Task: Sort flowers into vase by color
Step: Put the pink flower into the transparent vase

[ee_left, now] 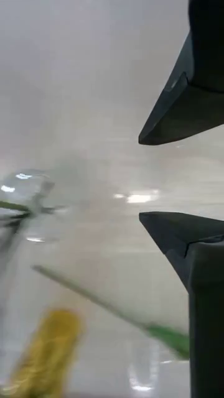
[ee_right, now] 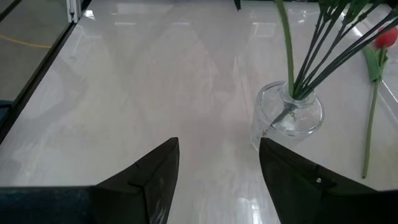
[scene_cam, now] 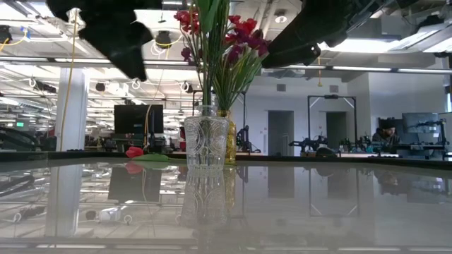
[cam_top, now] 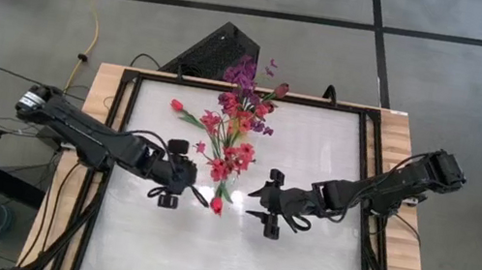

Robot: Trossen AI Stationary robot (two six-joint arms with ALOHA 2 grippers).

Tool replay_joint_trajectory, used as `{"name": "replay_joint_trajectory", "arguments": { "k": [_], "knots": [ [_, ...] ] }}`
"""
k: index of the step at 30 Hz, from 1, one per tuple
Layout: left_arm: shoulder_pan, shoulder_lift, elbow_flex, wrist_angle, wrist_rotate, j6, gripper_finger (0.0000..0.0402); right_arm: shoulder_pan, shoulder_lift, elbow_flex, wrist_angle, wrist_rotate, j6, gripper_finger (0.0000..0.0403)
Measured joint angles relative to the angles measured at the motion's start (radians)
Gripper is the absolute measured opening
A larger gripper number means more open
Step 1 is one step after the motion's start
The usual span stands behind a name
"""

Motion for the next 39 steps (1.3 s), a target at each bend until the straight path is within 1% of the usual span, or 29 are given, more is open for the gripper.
{"name": "replay_joint_trajectory", "arguments": {
  "k": [2,5,10,13,15,18,19,21,24,26,29,33,36,39],
  "knots": [
    [-0.001,-0.022,-0.015,-0.037,-0.002,-0.066,0.0176,0.000,0.000,0.000,-0.001,0.000,0.000,0.0249],
    [-0.001,-0.071,-0.065,-0.062,-0.040,-0.146,0.0176,0.000,0.000,0.000,-0.005,-0.001,-0.008,0.0249],
    [0.003,-0.183,-0.165,-0.005,-0.173,-0.379,0.0176,0.000,0.000,0.000,-0.008,-0.001,-0.019,0.0249],
    [0.003,-0.239,-0.228,0.028,-0.257,-0.562,0.0176,0.000,0.000,0.000,-0.021,-0.001,-0.019,0.0249],
    [0.003,-0.271,-0.268,0.047,-0.349,-0.735,0.0176,0.000,0.000,0.000,-0.030,-0.001,-0.019,0.0249],
    [0.024,-0.294,-0.332,0.044,-0.472,-1.096,0.0176,0.000,0.000,0.000,-0.028,-0.001,-0.019,0.0249],
    [0.037,-0.299,-0.353,0.044,-0.492,-1.206,0.0176,0.000,0.000,0.000,-0.027,-0.001,-0.019,0.0249],
    [0.071,-0.305,-0.399,0.055,-0.512,-1.376,0.0176,0.000,0.000,0.000,-0.027,-0.001,-0.018,0.0249],
    [0.133,-0.303,-0.473,0.151,-0.513,-1.560,0.0176,0.000,0.000,0.000,-0.026,-0.001,-0.018,0.0249],
    [0.177,-0.303,-0.511,0.283,-0.510,-1.580,0.0176,0.000,0.000,0.000,-0.026,-0.001,-0.015,0.0249],
    [0.253,-0.290,-0.542,0.469,-0.501,-1.442,0.0176,0.000,0.000,0.000,-0.026,-0.001,0.000,0.0249],
    [0.361,-0.250,-0.543,0.611,-0.423,-1.337,0.0176,0.012,0.000,0.000,-0.031,-0.001,0.000,0.0249],
    [0.446,-0.210,-0.543,0.669,-0.338,-1.257,0.0176,0.027,0.000,0.000,-0.043,-0.001,-0.007,0.0249],
    [0.535,-0.169,-0.529,0.654,-0.255,-1.232,0.0176,0.042,0.000,0.000,-0.064,-0.001,-0.008,0.0249]
  ]
}}
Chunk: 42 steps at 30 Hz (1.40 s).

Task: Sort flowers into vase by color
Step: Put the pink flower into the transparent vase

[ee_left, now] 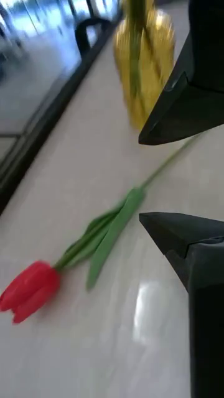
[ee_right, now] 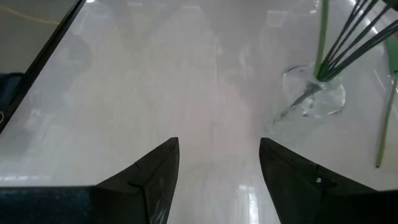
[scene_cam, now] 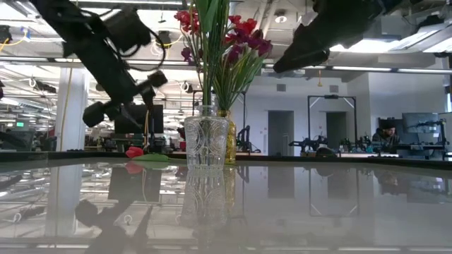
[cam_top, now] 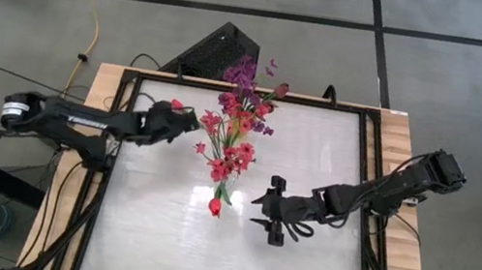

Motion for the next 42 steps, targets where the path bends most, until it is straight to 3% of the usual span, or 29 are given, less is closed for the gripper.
{"name": "replay_joint_trajectory", "arguments": {
  "k": [4,9,17,24,30,42],
  "knots": [
    [0.108,0.056,0.044,0.005,0.114,0.183,0.0176,0.012,0.000,0.000,-0.031,0.000,0.000,0.0249],
    [0.199,0.118,0.182,-0.150,0.231,0.635,0.0176,0.024,0.000,0.000,-0.068,0.000,0.000,0.0249],
    [0.258,0.198,0.379,-0.416,0.240,1.391,0.0176,0.021,0.000,0.000,-0.082,0.000,-0.003,0.0249],
    [0.254,0.329,0.428,-0.520,0.337,2.074,0.0176,0.020,0.000,0.000,-0.082,0.000,0.000,0.0249],
    [0.211,0.396,0.444,-0.499,0.423,2.250,0.0176,0.016,0.000,0.000,-0.082,0.000,-0.016,0.0249],
    [0.226,0.540,0.505,-0.388,0.508,2.335,0.0176,-0.038,0.000,0.000,-0.080,0.001,-0.018,0.0249]
  ]
}}
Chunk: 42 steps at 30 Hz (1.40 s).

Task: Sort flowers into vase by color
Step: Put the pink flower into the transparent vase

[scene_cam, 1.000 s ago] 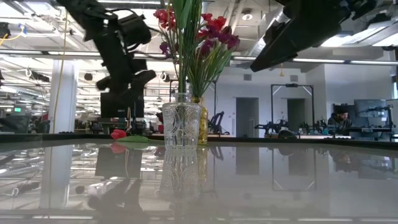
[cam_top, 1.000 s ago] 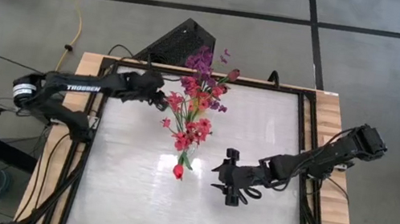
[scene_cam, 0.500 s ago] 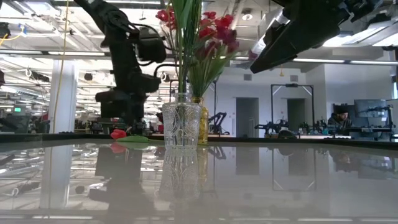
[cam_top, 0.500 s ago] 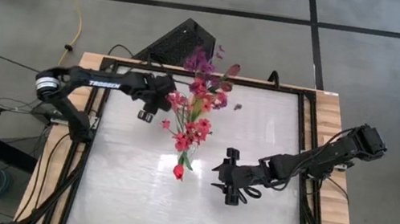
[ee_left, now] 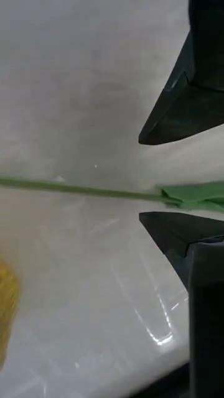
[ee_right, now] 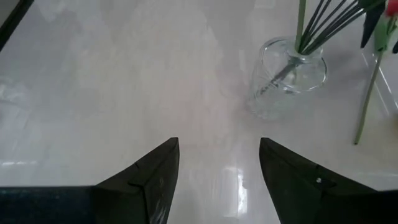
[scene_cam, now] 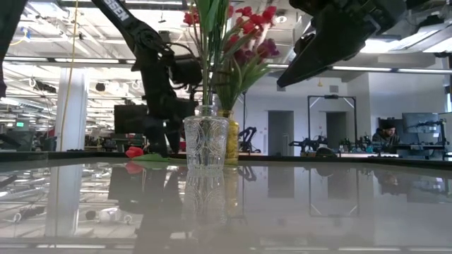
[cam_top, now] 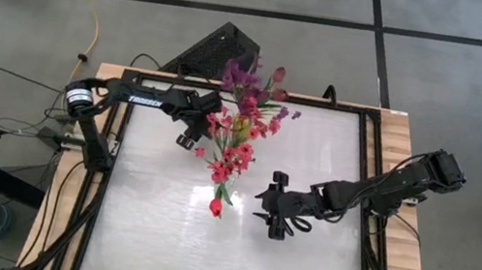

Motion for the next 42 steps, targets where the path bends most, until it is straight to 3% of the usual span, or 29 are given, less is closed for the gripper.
{"name": "replay_joint_trajectory", "arguments": {
  "k": [8,11,15,17,23,28,32,37,42],
  "knots": [
    [0.002,0.077,0.020,-0.015,-0.003,0.046,0.0164,-0.014,0.000,0.000,0.000,0.000,0.000,0.0249],
    [0.001,0.078,0.020,-0.066,0.001,0.062,0.0123,-0.019,0.000,0.000,0.005,0.000,0.000,0.0249],
    [0.000,0.069,0.018,-0.144,-0.006,0.057,0.0030,-0.022,0.000,0.000,0.011,0.000,0.000,0.0249],
    [0.001,0.051,0.014,-0.193,-0.013,0.041,0.0011,-0.027,0.000,0.000,0.015,0.000,0.000,0.0249],
    [-0.010,-0.038,0.012,-0.295,-0.048,0.016,0.0002,-0.047,0.000,0.000,0.018,0.000,0.000,0.0249],
    [-0.008,-0.123,0.012,-0.367,-0.130,-0.100,0.0000,-0.060,0.000,0.000,0.022,0.000,0.000,0.0249],
    [-0.020,-0.202,0.012,-0.483,-0.122,-0.130,0.0000,-0.066,0.000,0.000,0.024,0.000,0.000,0.0249],
    [-0.081,-0.295,0.012,-0.647,-0.188,-0.198,0.0000,-0.066,0.000,0.000,0.038,0.000,0.000,0.0249],
    [-0.192,-0.364,0.012,-0.709,-0.205,-0.293,0.0000,-0.066,0.000,0.000,0.091,0.000,0.000,0.0249]
  ]
}}
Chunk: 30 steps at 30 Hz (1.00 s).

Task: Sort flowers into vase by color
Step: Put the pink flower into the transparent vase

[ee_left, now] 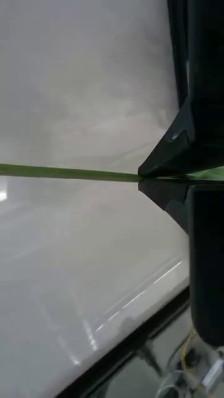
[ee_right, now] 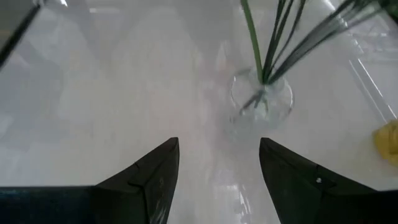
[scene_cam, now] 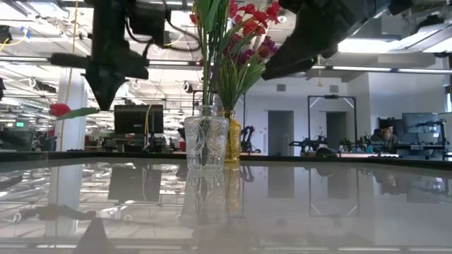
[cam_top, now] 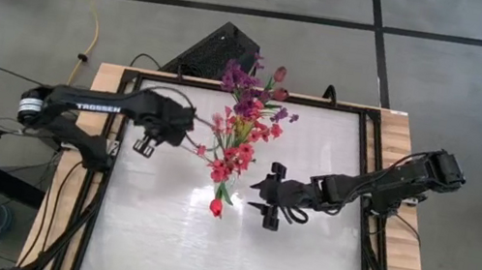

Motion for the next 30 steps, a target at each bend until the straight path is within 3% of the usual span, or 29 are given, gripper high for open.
{"name": "replay_joint_trajectory", "arguments": {
  "k": [10,16,20,24,30],
  "knots": [
    [-0.382,-0.008,-0.012,-0.047,-0.047,-0.195,0.0000,0.026,0.000,0.000,0.034,0.000,0.040,0.0249],
    [-0.638,-0.008,-0.015,-0.046,-0.220,-0.357,0.0000,0.063,0.000,0.000,0.047,0.000,0.087,0.0249],
    [-0.808,0.012,-0.016,-0.049,-0.395,-0.394,0.0000,0.090,0.000,0.000,0.084,0.001,0.089,0.0249],
    [-0.948,0.057,-0.016,-0.038,-0.687,-0.390,0.0000,0.110,0.000,0.000,0.152,0.001,0.089,0.0249],
    [-1.057,0.183,-0.016,0.106,-1.050,-0.156,0.0000,0.133,0.038,0.000,0.311,0.003,0.089,0.0249]
  ]
}}
